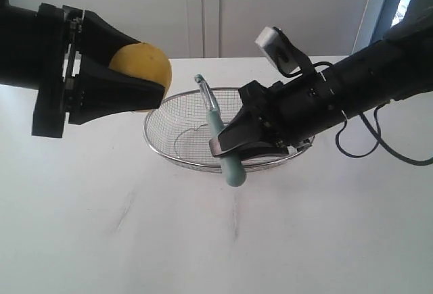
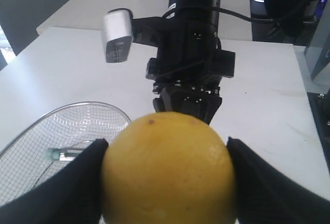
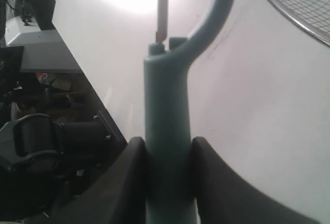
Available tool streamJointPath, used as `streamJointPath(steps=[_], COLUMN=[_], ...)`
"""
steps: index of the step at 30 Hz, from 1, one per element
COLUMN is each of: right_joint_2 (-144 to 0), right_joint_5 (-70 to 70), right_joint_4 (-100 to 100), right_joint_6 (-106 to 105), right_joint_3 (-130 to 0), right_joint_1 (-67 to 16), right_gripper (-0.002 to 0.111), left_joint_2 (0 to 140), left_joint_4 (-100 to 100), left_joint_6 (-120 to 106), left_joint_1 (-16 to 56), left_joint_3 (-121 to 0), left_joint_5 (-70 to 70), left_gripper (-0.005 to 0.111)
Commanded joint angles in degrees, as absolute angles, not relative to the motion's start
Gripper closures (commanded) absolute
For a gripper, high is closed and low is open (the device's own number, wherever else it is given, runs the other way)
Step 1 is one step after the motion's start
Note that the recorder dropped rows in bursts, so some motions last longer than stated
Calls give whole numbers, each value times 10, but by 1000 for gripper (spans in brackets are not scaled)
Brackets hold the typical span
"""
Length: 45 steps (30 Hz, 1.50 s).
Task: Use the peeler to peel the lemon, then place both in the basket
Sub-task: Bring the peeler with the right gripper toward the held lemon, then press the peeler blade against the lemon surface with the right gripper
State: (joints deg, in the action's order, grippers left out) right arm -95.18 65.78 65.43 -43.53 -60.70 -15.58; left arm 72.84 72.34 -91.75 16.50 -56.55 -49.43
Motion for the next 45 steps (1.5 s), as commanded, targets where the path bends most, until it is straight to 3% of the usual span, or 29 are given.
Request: streamJointPath(steps=[1, 8, 45], right_joint_2=[-951, -949, -948], right_joint_5=[639, 614, 598], right_joint_4=[682, 709, 726], right_joint_6=[-431, -431, -431], right_joint_3=[-605, -605, -605], right_joint_1=[-202, -246, -246], right_gripper=[108, 108, 108], left_joint_2=[726, 726, 783], left_joint_4=[749, 742, 779], left_joint_6=[-926, -928, -990], left_joint_1=[168, 168, 168], left_joint_3=[-565, -565, -565], left_joint_5=[-505, -465, -428], left_gripper=[107, 107, 107])
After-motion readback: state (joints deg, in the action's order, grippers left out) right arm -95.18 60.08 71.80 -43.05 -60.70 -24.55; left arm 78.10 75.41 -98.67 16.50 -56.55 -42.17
